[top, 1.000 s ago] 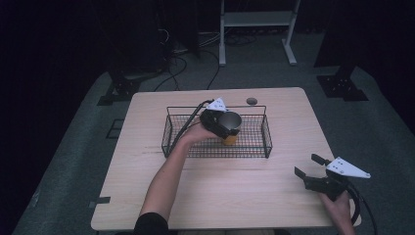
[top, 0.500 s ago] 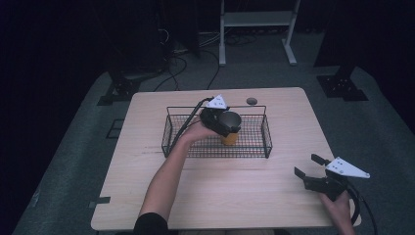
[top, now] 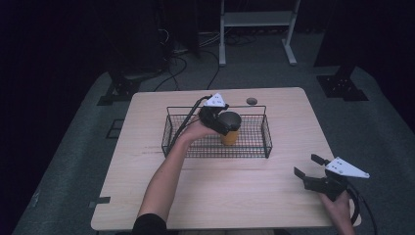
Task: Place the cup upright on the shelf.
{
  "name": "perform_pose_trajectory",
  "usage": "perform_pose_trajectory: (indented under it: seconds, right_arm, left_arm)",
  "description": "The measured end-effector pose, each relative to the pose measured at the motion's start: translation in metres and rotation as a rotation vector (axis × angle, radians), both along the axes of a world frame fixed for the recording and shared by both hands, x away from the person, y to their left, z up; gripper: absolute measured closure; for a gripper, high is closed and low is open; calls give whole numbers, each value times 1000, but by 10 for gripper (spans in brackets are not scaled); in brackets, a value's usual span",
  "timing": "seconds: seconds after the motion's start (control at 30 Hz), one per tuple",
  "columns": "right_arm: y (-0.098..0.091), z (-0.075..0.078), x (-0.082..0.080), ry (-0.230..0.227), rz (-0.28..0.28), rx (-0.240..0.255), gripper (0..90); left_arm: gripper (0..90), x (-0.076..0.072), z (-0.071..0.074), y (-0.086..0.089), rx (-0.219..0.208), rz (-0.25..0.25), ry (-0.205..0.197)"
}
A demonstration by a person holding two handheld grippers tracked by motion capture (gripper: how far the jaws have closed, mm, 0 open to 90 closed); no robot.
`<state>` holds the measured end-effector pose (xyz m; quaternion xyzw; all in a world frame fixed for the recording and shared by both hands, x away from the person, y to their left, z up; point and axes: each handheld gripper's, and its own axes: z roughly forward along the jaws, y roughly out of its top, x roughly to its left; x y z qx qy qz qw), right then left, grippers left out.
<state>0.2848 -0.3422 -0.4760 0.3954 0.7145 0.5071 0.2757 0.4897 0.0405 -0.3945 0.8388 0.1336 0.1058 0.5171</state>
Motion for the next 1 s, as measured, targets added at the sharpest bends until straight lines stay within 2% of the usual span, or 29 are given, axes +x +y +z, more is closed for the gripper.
perform_pose_trajectory:
  seconds: [0.2,0.53,0.67,1.0]
  right_arm:
    - [0,0,0,0,-1,-3,128]
    - [0,0,0,0,-2,-4,128]
    - [0,0,0,1,-2,-3,128]
    - [0,0,0,2,-2,-5,128]
  left_arm:
    - [0,-5,7,2,-22,4,-15]
    - [0,-23,17,12,-74,1,-41]
    - [0,-28,19,16,-96,3,-43]
    - [0,-40,19,22,-122,5,-56]
